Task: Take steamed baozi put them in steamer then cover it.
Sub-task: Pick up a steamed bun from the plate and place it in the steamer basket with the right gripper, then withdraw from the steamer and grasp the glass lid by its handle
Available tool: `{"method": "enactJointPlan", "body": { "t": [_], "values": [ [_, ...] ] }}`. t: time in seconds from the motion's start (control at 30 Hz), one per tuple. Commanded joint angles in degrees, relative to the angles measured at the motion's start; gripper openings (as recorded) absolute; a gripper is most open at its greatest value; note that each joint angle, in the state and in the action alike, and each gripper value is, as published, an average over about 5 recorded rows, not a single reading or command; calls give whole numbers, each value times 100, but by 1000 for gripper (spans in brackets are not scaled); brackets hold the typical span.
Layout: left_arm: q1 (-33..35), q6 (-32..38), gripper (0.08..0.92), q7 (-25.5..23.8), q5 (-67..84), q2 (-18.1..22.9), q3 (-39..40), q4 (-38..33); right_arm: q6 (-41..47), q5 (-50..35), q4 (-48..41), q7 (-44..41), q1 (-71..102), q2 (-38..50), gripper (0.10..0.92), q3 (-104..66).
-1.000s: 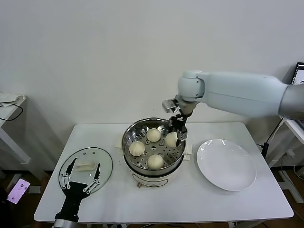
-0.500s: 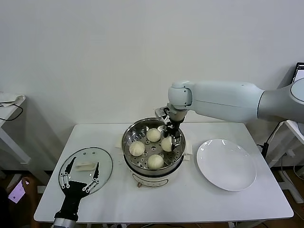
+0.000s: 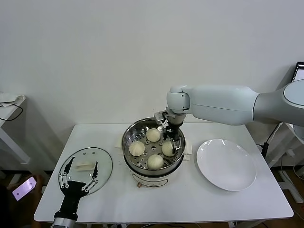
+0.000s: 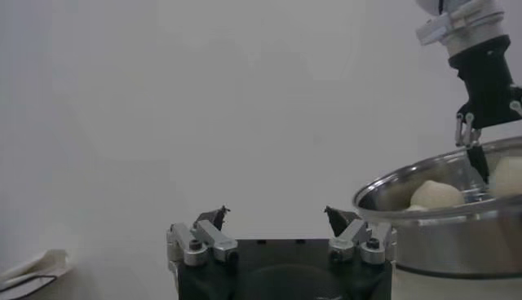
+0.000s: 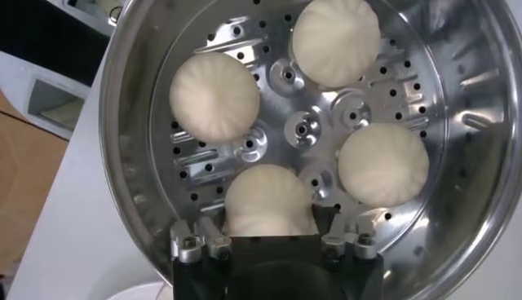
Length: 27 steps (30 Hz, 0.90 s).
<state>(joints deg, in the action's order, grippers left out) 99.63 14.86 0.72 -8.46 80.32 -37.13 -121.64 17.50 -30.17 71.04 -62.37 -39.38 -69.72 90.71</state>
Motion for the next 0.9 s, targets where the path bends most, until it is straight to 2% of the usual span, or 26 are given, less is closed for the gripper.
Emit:
{"method": "enactJointPlan", "body": {
  "t": [0.03,0.23,0.3,0.4,0.53,0.6,0.73,0.9],
  "values": [
    [-6,-16,823,29,-44,-2,1,-15,2,-4,85,45,-58,82,819,-71],
    [-102,-12,823,103,-328,-22,-6,35,-131,102,684,140,-213,780,823,-540],
    [-185,-27,823,157,-520,-38,-10,63,-351,108,982,433,-192,1210,823,-885],
    [-387,-128,823,325,-970,-94,-8,142,-939,-41,1451,1828,-69,1970,823,-1282],
    [-753,-302,823,839,-1979,-221,52,393,-1778,-96,1846,5069,692,2922,823,-1868],
    [-893,-397,823,1057,-2466,-288,98,496,-2128,24,1917,6364,1540,3353,823,-2675],
    [-1110,-521,823,1195,-3145,-377,179,713,-2540,200,1987,7629,3861,3905,823,-4903],
    [-1227,-582,823,1147,-3859,-455,181,1086,-3002,212,2046,8192,7158,3851,823,-8364]
  ]
}}
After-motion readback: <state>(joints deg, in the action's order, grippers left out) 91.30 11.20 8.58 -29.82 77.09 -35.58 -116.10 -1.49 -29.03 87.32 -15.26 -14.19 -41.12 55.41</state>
